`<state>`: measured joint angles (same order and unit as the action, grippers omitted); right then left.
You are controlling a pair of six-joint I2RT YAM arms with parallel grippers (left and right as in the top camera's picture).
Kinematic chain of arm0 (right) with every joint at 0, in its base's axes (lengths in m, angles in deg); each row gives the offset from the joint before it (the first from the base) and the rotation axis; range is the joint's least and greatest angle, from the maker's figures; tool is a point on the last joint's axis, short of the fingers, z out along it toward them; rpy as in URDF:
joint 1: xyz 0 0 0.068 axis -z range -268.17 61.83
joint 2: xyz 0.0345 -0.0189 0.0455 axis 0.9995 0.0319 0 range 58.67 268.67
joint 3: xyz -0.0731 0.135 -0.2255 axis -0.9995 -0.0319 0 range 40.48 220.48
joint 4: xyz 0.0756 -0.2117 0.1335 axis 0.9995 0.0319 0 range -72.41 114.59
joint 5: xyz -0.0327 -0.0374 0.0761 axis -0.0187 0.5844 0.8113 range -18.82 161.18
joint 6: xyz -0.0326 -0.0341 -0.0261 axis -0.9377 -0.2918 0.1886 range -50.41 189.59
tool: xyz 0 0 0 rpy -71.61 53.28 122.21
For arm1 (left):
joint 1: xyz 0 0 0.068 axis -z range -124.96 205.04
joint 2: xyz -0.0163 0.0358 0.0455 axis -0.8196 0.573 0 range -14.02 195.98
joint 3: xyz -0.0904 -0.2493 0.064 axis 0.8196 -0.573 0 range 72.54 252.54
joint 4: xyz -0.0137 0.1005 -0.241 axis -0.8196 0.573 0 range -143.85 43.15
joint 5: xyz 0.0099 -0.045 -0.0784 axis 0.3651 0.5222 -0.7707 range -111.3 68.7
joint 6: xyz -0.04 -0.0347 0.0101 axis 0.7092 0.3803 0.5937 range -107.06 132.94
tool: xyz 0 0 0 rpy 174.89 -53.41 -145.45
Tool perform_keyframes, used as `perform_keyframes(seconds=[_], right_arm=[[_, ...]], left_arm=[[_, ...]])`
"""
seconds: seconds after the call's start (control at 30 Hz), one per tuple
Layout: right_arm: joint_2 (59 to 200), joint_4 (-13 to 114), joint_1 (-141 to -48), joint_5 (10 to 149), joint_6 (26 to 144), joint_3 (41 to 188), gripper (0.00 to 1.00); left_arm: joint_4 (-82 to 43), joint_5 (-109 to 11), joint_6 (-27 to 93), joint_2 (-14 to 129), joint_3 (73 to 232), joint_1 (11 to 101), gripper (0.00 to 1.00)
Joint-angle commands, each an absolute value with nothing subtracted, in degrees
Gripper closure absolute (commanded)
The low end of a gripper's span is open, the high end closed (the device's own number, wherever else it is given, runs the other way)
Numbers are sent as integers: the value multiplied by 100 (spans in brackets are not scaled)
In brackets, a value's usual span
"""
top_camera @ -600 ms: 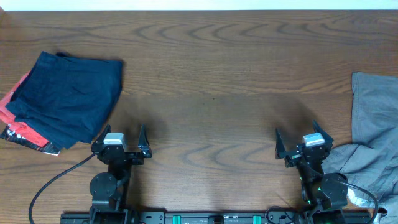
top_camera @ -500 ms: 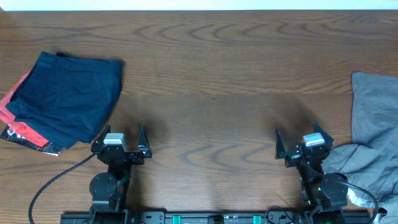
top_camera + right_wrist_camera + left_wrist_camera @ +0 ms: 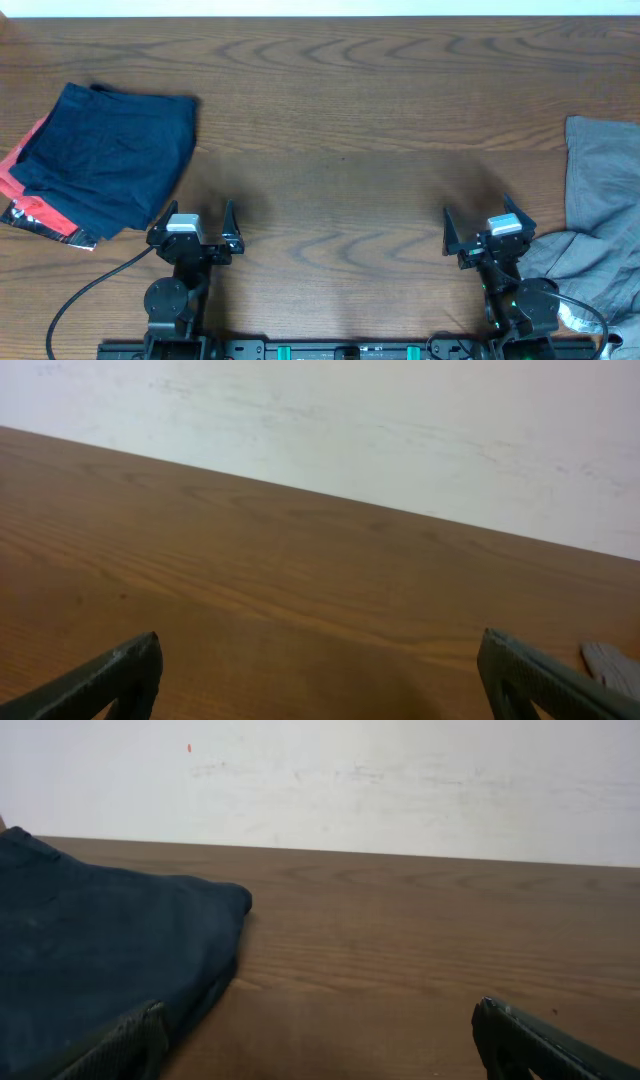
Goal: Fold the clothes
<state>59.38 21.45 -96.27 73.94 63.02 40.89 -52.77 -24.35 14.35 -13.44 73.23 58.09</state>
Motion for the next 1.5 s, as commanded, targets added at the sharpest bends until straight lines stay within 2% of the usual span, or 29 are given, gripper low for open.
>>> perform_keyframes(seconds=[0.0, 1.3, 1.47], right_arm=[[5938, 2169, -9590, 7355, 6239, 4080, 1], [5938, 2167, -9590, 7357, 6252, 4080, 1], [5938, 2165, -9590, 7349, 7039, 4080, 1]], left_arm=[[-5006, -2512, 1361, -1379, 7277, 5785, 2], [-5010, -2512, 1361, -1379, 7277, 5785, 2], [-5034, -2516, 1457, -1379, 7277, 5785, 2]])
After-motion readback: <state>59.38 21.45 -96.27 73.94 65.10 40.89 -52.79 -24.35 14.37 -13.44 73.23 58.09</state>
